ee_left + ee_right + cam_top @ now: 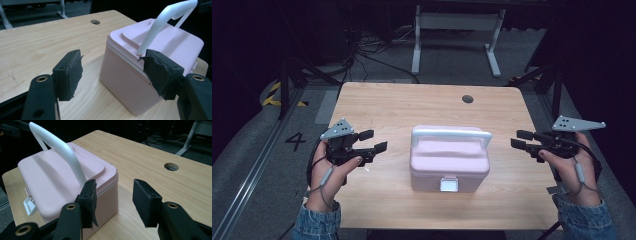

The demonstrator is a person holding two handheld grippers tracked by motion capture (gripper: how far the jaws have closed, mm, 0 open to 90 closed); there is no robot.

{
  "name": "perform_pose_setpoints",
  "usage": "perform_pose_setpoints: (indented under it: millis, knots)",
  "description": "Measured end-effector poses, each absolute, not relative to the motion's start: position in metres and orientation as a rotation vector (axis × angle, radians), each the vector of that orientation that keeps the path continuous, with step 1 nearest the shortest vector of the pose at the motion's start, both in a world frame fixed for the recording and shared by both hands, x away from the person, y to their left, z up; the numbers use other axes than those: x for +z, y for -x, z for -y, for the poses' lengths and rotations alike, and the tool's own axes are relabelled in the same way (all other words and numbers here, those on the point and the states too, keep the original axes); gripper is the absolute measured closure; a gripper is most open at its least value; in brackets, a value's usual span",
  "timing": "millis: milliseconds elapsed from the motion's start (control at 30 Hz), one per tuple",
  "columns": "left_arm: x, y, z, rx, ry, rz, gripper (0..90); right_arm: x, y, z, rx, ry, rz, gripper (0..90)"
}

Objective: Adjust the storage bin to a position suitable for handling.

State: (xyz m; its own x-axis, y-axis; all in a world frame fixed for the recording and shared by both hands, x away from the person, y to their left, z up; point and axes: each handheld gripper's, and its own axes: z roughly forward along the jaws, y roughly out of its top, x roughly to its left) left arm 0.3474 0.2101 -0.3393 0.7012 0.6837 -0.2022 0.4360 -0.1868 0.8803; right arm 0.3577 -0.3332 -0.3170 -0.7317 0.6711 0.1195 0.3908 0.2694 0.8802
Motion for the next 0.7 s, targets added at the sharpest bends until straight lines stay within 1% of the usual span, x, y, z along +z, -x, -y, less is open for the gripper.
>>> perform_pose_setpoints:
  millis: [400,700]
  knots:
    - [-0.331,-0.353,-0.187,0.305,-1.838,-0.764,29.8,-0.32,-0.351,0.339,1.434,-1.004,-2.253,54.6]
    - [-0.33,-0.366,-0.163,0.26,-1.847,-0.671,30.8,-0.322,-0.343,0.347,1.418,-1.032,-2.235,54.0]
